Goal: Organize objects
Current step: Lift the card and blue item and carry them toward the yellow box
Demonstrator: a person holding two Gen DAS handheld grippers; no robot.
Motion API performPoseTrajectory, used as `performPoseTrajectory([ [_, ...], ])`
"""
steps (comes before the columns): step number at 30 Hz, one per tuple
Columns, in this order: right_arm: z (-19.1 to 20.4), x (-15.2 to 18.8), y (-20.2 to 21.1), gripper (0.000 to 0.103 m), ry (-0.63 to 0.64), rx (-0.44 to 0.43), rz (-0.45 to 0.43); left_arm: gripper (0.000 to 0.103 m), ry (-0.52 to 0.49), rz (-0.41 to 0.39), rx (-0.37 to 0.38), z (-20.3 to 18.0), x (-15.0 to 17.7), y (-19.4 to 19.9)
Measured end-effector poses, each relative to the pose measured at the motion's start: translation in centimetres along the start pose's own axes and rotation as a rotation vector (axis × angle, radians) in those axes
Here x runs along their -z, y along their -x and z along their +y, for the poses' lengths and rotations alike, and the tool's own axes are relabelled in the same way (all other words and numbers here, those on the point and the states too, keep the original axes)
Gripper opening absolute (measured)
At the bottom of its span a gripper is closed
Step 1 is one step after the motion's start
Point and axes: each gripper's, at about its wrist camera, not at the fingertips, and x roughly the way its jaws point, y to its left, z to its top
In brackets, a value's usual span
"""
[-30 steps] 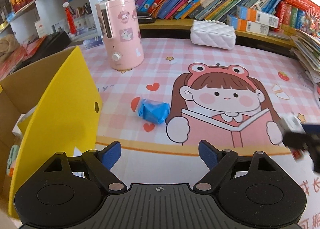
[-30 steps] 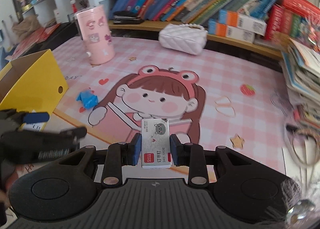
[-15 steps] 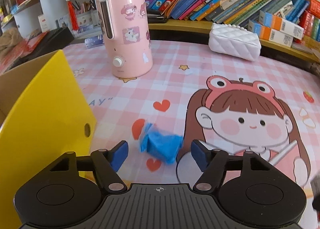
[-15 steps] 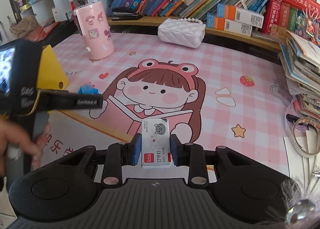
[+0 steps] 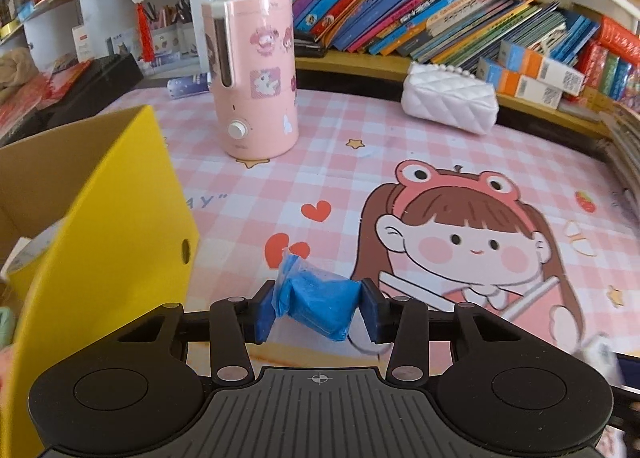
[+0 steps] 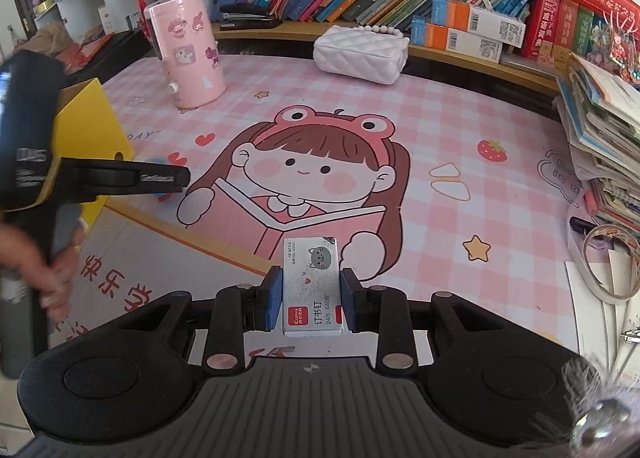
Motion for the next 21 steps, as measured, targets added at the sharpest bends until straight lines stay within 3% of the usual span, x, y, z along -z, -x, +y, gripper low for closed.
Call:
performPoseTrajectory([
  [11,3.4,1.1,0.9,0.028,0.057,0.003,-0.015,0.041,-0.021,-0.049,0.042,0.5,2.5,6.4],
  [21,6.9,3.2,4.1,0.028,0.051,0.047,-0.056,0.041,-0.014,-0.084,0.102,3.5,6.3,12.1],
])
